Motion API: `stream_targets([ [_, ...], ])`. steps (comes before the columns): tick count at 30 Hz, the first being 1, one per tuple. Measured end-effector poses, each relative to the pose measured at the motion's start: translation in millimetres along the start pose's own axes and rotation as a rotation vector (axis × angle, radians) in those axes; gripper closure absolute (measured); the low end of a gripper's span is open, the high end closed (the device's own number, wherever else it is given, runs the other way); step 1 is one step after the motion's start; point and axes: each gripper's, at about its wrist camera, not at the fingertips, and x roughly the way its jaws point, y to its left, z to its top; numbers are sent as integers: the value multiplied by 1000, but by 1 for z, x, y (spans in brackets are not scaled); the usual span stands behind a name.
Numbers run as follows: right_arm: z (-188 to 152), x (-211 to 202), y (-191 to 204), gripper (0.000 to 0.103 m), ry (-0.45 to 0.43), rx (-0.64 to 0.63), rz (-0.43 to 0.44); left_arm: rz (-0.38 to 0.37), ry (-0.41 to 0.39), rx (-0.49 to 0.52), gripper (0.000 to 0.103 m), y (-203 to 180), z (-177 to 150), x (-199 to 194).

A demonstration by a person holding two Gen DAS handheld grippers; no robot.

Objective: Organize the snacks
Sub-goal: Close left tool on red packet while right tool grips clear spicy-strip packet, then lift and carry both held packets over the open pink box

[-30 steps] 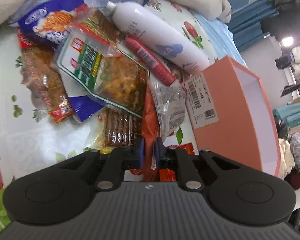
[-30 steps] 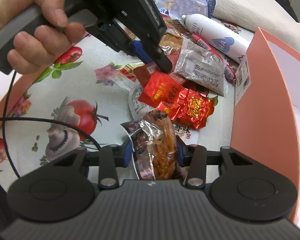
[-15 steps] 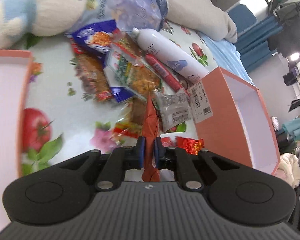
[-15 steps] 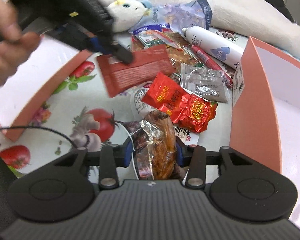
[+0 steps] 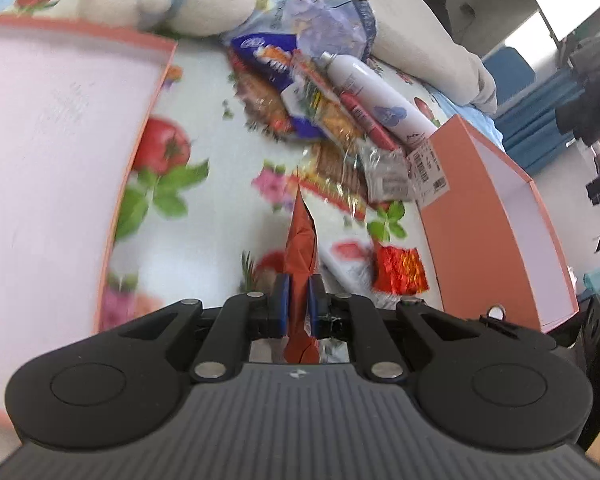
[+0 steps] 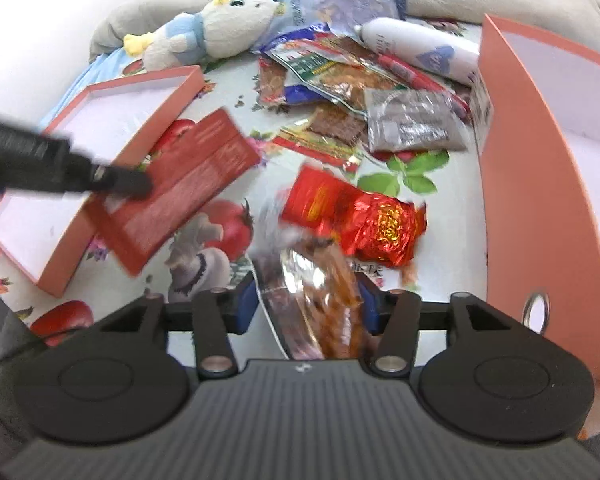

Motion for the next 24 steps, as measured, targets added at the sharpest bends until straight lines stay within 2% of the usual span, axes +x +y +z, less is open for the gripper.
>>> stream_targets([
  [5, -9, -17, 2, 44, -41, -25, -14, 40, -54, 28, 91, -3, -35, -9],
  [10, -16, -32, 0, 44, -83, -45, 0, 12, -44, -9, 90, -1, -54, -8],
  [11, -17, -31, -1, 44, -84, -38, 3, 10, -40, -24, 85, 1, -56, -8],
  [13, -20, -27, -4, 44, -77, -19, 0, 4, -40, -57, 64, 4, -58, -7],
  [14, -21, -24, -6, 44, -76, -10, -2, 7, -44, -68, 45, 5, -58, -6],
  [15, -21, -23, -6, 44, -84, -8, 0, 12, -54, -76, 37, 6, -59, -6],
  [18, -20, -18, -4, 44, -105, -20, 12, 20, -64, -91, 36, 8, -54, 0],
  [21, -20, -9, -2, 44, -92, -34, 20, 16, -57, -98, 36, 8, -48, 11],
  [24, -22, 3, -1, 44, -66, -49, -5, 46, -36, -76, 36, 2, -44, 24],
])
